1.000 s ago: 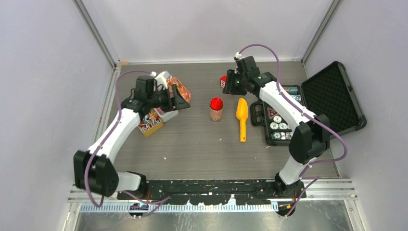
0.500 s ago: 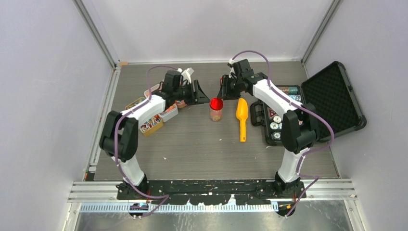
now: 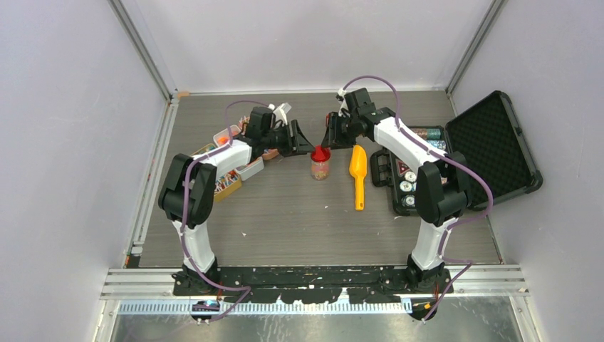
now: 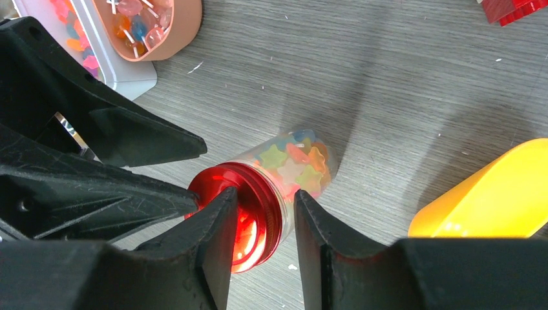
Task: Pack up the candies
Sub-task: Close the bottle lid on the packing bottle.
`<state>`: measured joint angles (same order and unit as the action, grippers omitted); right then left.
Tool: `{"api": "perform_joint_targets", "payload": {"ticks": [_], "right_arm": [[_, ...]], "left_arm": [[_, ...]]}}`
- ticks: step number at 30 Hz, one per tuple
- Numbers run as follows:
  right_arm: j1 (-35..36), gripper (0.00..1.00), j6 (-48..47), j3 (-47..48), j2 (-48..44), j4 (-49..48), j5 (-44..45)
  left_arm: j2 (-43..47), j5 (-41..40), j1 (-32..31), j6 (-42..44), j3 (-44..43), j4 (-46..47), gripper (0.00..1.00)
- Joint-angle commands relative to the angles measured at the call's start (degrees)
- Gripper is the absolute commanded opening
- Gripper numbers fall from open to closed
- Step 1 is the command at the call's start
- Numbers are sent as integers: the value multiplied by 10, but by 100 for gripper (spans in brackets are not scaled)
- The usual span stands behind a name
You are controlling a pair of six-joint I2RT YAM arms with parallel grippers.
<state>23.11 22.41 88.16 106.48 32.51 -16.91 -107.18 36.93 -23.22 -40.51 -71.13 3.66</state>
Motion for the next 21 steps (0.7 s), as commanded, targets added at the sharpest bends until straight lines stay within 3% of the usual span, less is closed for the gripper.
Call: {"api": "perform_joint_targets", "payload": {"ticks": [1, 10, 21], "right_arm": [[-4, 45, -4, 5, -24, -13, -7], [-9, 47, 11, -19, -60, -16, -21], [-9, 37, 30, -119, -79, -77, -46]], "left_arm": [[1, 19, 1, -2, -3, 30, 52], [3, 33, -1, 6, -8, 14, 55], [2, -2, -25, 57, 10, -11, 53]]}}
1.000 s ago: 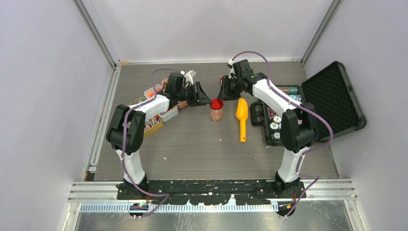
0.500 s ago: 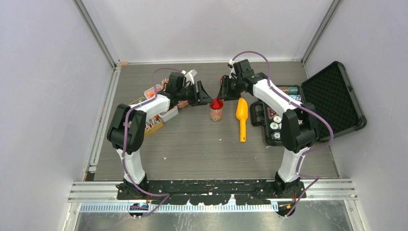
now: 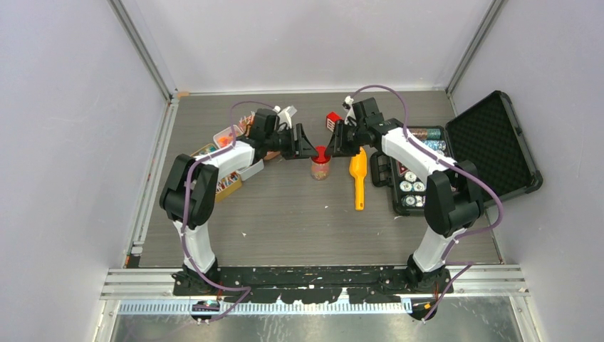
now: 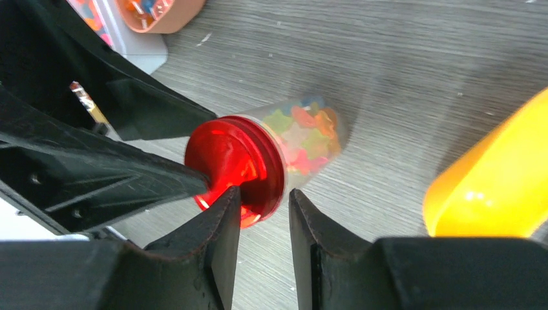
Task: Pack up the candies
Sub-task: Close the bottle lid on the packing bottle.
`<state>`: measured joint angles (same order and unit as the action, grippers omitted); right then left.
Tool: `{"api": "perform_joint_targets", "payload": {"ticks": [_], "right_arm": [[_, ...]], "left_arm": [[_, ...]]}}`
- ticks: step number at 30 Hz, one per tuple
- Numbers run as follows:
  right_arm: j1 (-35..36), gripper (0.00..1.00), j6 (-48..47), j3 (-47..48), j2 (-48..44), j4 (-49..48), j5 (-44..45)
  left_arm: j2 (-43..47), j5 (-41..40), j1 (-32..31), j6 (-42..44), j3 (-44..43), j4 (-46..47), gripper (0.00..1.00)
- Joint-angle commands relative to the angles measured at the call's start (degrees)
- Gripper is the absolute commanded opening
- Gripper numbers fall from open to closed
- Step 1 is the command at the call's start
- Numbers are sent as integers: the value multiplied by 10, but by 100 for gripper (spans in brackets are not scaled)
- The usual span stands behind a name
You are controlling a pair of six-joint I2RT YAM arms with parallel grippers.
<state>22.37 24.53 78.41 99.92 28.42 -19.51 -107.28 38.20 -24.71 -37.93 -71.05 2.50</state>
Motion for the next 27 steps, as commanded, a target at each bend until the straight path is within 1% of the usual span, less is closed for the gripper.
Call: {"api": "perform_joint_targets", "payload": {"ticks": [1, 6, 7, 9, 10, 12, 13, 15, 17, 18, 19, 23, 25, 27], "right_arm": [[-1, 36, 8, -25, -10, -36, -20], [-1, 35, 8, -36, -11, -41, -16], [-1, 35, 8, -34, -12, -42, -17], [-1, 36, 7, -27, -14, -40, -15], [-1, 36, 4, -21, -16, -37, -14], [-4, 41, -6, -10, -22, -33, -12], [-6, 45, -12, -8, -26, -34, -10], [-11, 56, -26, -12, -41, -50, 5], [-16, 67, -44, -34, -65, -90, 11], [-18, 70, -54, -50, -76, -118, 7], [-20, 76, -61, -68, -90, -157, 5], [-21, 78, -104, -150, -152, -274, 11], [-21, 79, -156, -193, -178, -328, 5], [-21, 78, -226, -243, -194, -375, -18]], "left_arm": [[1, -16, -11, 34, 13, 0, 53], [-5, -19, -11, 37, 21, -1, 52], [-4, -23, -11, 38, 21, -3, 50], [-5, -28, -11, 43, 17, -11, 44], [-5, -29, -11, 46, 13, -14, 42], [-2, -31, -11, 48, 7, -21, 42], [0, -32, -11, 48, 3, -23, 43], [7, -34, -11, 51, -8, -31, 49], [14, -40, -13, 58, -26, -51, 53], [17, -45, -13, 63, -35, -61, 55], [20, -50, -13, 69, -46, -76, 57], [30, -75, -16, 92, -82, -122, 62], [36, -106, -23, 111, -99, -146, 66], [38, -136, -34, 131, -119, -172, 69]]}}
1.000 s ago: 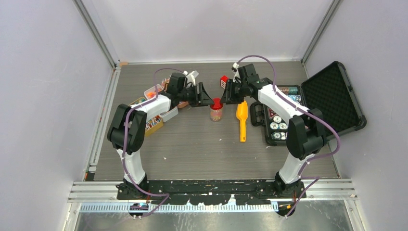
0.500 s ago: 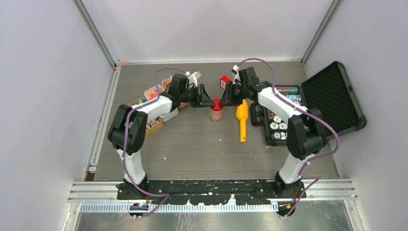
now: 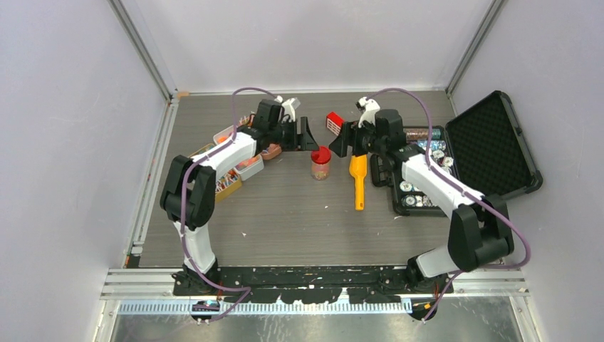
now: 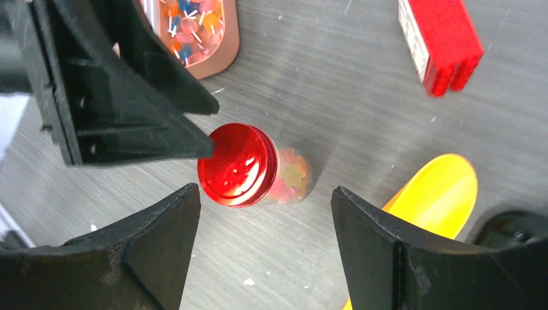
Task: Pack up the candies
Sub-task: Close the bottle lid on the packing bottle, then screw the bottle lid onto the packing bottle.
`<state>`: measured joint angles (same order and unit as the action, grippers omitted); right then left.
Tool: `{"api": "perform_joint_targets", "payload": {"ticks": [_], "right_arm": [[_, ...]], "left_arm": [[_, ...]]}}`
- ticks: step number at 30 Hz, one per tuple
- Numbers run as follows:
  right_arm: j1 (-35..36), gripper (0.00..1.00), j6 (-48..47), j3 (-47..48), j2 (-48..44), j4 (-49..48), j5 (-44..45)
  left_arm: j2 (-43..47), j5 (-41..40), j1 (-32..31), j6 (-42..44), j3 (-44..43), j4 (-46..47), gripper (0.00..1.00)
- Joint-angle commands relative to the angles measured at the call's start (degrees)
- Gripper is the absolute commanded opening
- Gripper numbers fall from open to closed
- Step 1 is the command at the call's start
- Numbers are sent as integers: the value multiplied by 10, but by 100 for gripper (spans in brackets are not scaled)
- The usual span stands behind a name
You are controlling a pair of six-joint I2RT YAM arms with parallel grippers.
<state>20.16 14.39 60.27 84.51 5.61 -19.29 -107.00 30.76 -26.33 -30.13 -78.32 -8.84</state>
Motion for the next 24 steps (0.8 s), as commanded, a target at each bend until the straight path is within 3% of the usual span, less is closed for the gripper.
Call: {"api": "perform_joint_targets", "payload": {"ticks": [1, 6, 14, 24], "right_arm": [[1, 78, -148, -86, -46, -174, -27], [1, 79, -208, -165, -44, -290, -61], [3, 77, -205, -204, 31, -444, -137], [20, 78, -240, -233, 122, -597, -157]], "left_arm": [[35, -72, -23, 62, -55, -69, 70], [19, -93, -39, 56, -87, -86, 73], [4, -154, -78, 81, -104, -105, 72], [-18, -202, -103, 103, -114, -128, 71]]}}
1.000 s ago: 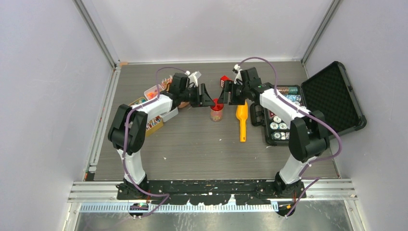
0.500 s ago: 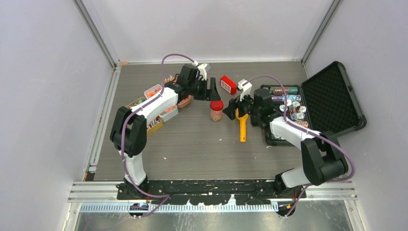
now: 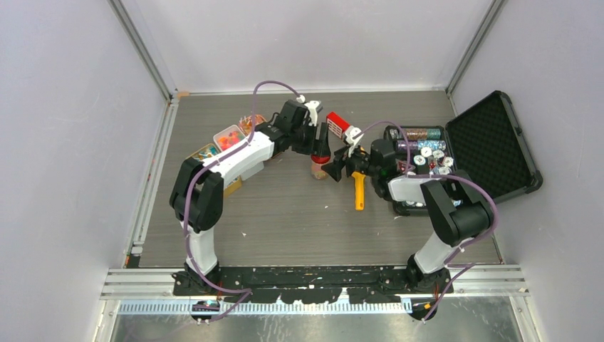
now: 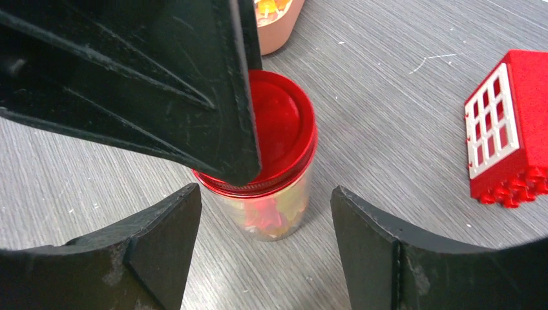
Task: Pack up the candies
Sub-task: Screw the bottle lid onto the packing bottle.
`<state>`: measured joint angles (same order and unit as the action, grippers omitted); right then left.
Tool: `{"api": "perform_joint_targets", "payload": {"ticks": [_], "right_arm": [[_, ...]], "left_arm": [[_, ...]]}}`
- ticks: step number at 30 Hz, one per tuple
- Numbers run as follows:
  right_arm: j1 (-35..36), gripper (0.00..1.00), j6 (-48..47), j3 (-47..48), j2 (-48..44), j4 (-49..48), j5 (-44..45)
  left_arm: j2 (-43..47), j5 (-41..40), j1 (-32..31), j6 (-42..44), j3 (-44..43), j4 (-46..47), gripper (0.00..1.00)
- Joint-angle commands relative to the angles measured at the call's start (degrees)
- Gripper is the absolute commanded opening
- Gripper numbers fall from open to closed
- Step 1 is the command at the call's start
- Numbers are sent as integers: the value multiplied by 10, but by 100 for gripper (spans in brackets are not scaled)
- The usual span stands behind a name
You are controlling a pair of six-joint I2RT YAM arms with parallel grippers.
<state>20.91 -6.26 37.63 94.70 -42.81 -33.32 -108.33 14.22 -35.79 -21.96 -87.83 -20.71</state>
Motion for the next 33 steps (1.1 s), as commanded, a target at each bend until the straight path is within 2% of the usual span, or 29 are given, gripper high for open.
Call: {"api": "perform_joint_targets", "payload": {"ticks": [1, 4, 8, 15, 19, 26, 30, 33], "right_arm": [[14, 78, -35, -2, 28, -116, -11], [18, 77, -22, 7, 52, -138, 4], [19, 75, 7, 0, 84, -225, 9], [21, 62, 28, -19, 135, -355, -15], [21, 57, 19, -29, 147, -377, -30], [19, 55, 6, -33, 157, -388, -77], [19, 53, -1, -32, 158, -390, -105], [19, 49, 4, -25, 157, -391, -143]], "left_arm": [[-6, -39, -10, 22, -19, -9, 71], [-14, -50, -14, 26, -25, -18, 70], [-13, -60, -18, 33, -26, -25, 64], [5, -49, -20, 82, 11, -13, 56], [15, -36, -18, 128, 25, -17, 48], [12, 66, 3, 255, 25, -47, 44], [12, 137, 30, 315, 32, -51, 32], [8, 175, 46, 340, 26, -60, 28]]}}
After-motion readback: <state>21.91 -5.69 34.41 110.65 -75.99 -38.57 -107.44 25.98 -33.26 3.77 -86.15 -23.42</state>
